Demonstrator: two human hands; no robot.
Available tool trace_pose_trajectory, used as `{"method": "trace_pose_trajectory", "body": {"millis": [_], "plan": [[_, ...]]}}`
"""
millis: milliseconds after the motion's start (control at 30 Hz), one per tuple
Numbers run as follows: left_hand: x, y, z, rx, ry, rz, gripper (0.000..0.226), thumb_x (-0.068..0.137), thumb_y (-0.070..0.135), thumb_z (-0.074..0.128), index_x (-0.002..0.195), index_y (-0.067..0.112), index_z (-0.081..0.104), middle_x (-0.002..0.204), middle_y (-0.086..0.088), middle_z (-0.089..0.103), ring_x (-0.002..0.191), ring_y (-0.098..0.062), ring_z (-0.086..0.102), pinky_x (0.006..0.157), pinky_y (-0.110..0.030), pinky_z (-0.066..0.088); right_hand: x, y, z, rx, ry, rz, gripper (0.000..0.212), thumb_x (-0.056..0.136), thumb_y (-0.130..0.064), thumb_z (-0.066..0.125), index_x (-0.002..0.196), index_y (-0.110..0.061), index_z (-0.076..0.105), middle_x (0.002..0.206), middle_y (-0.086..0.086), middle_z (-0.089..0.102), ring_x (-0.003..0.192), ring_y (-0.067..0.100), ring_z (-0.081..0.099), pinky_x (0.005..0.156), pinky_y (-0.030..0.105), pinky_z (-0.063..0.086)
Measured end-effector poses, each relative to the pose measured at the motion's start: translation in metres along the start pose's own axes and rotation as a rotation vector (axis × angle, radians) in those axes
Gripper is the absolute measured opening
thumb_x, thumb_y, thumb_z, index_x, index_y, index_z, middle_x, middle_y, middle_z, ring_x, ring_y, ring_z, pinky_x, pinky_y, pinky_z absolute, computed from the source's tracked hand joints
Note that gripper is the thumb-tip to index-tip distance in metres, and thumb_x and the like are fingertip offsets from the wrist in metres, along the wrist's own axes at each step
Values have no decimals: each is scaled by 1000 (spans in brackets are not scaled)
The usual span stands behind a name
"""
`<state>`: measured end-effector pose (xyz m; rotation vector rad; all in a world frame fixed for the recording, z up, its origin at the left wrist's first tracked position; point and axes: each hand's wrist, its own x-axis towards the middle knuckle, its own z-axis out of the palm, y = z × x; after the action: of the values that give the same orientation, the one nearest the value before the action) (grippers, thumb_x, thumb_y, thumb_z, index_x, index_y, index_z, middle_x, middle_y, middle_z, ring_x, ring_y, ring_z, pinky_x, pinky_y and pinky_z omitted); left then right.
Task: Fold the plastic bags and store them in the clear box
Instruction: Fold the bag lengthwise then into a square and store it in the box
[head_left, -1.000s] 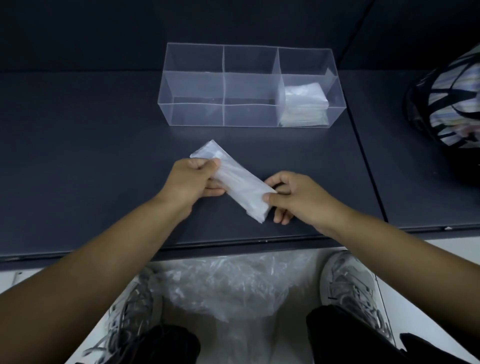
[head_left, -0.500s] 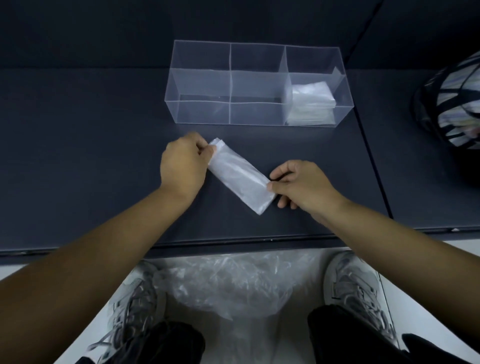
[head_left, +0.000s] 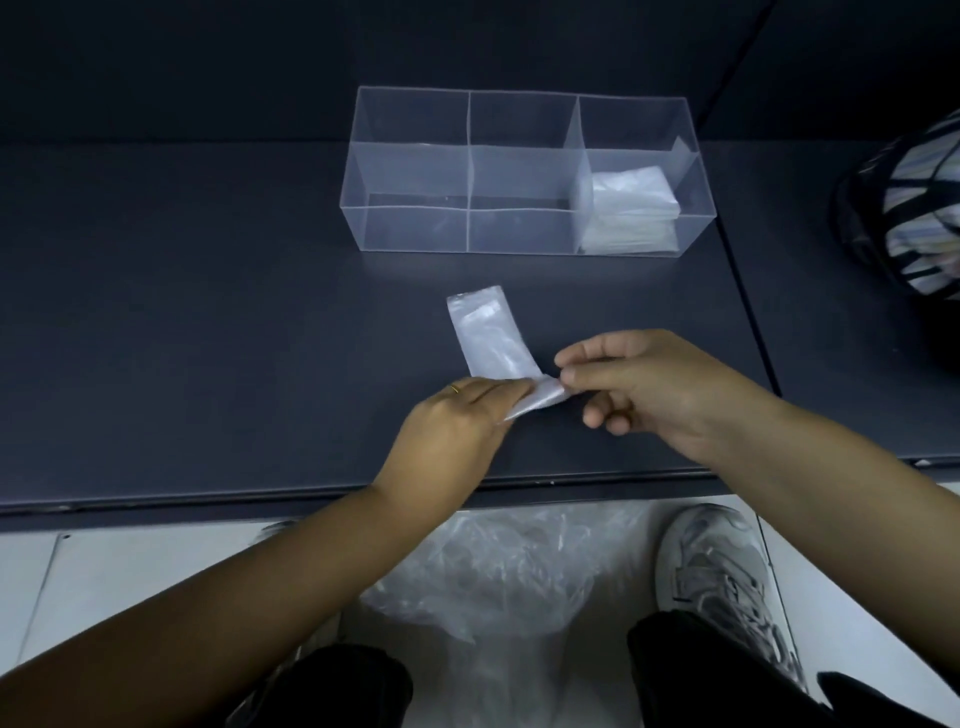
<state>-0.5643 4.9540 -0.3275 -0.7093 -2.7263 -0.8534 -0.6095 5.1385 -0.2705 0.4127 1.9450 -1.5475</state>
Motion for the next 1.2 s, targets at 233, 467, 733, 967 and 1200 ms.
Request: {"method": "trace_pose_trajectory", "body": {"millis": [233,467,733,967,1200], "plan": [[14,1,-20,-92,-139,-148,26,98,24,53,119,23,67,52,0,44,51,-27,49,52,-35,43,5,3,-19,-507,-259,-384,61,78,-7,76,123,-44,57,71,-10,62,63,6,57,68,17,50],[31,-21,-15,-568,-188,-569,34,100,24,47,83,-1,63,77,-20,66,70,-28,66,70,-41,57,41,12,2,-454,-136,-476,7,83,-8,72,85,-11,67,77,-6,69,67,4,59,70,18,48],[45,-33,-15,-893,-33,-958,27,101,26,47,100,3,62,60,-4,67,55,-19,69,50,-26,56,68,1,13,-480,-7,-398,18,86,-19,70,69,-21,63,51,-19,60,45,-6,50,51,7,37],[30,-32,-17,-272,109,-676,40,90,30,63,121,15,44,68,3,60,60,-17,61,57,-28,48,75,-9,25,-621,90,-368,13,84,-23,72,72,-18,69,66,-12,62,59,0,54,56,13,39],[26,-34,3,244,-183,-339,50,102,32,33,150,17,28,159,0,18,147,-21,7,116,-39,-2,74,-18,31,-711,111,-304,13,85,-19,67,83,-8,73,78,2,68,73,14,61,69,28,50]]}}
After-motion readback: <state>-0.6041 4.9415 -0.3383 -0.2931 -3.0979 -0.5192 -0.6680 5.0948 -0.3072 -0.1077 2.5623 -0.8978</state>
